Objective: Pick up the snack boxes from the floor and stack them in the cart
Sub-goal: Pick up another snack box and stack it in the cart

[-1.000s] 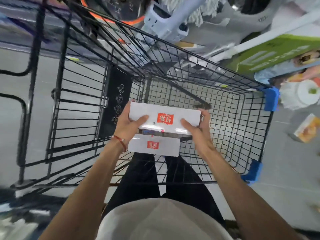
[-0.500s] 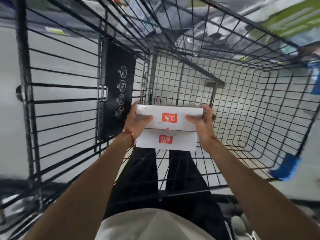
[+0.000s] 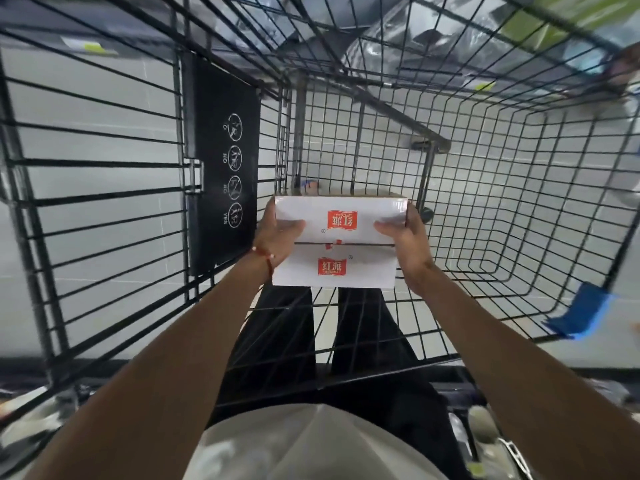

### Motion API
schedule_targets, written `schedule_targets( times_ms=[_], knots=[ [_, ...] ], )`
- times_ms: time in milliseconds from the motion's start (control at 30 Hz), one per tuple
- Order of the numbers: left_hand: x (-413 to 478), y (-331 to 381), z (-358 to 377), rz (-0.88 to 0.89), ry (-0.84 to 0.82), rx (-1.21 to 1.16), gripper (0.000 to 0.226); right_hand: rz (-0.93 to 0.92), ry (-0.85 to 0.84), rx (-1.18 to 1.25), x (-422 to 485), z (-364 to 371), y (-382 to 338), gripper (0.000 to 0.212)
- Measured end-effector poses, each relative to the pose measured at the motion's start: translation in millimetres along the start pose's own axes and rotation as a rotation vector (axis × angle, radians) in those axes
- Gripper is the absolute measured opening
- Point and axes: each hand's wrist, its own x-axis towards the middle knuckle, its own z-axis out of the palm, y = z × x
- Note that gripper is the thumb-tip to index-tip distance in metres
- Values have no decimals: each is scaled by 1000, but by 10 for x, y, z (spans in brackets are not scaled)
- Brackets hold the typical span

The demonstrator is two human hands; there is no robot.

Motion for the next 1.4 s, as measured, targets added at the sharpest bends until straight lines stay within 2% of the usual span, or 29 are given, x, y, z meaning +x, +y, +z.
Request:
schedule_targets(
  times_ms=[267, 433, 567, 700, 900, 1033, 1167, 1400],
  knots=[
    [16, -89, -13, 10, -63, -7, 67, -23, 46, 6, -16, -34, 125, 58],
    [14, -128, 58, -18, -55, -36, 72, 25, 16, -12, 12, -26, 125, 76],
    [6, -164, 42, 38, -69, -18, 68, 41, 41, 9, 7, 6, 163, 77],
    [19, -146, 31, 102, -100, 26, 64, -5, 82, -36, -68, 22, 265, 66],
    [2, -80, 85, 99, -91, -12, 59, 34, 94, -58, -59, -14, 279, 81],
    [-45, -106, 94, 34, -51, -5, 60, 39, 55, -47, -136, 19, 251, 82],
    [-110, -137, 67, -9, -20, 26, 53, 44, 19, -46, -180, 27, 225, 71],
    [-180, -178, 30, -53, 71, 61, 49, 61, -13, -15, -220, 93, 265, 77]
  ],
)
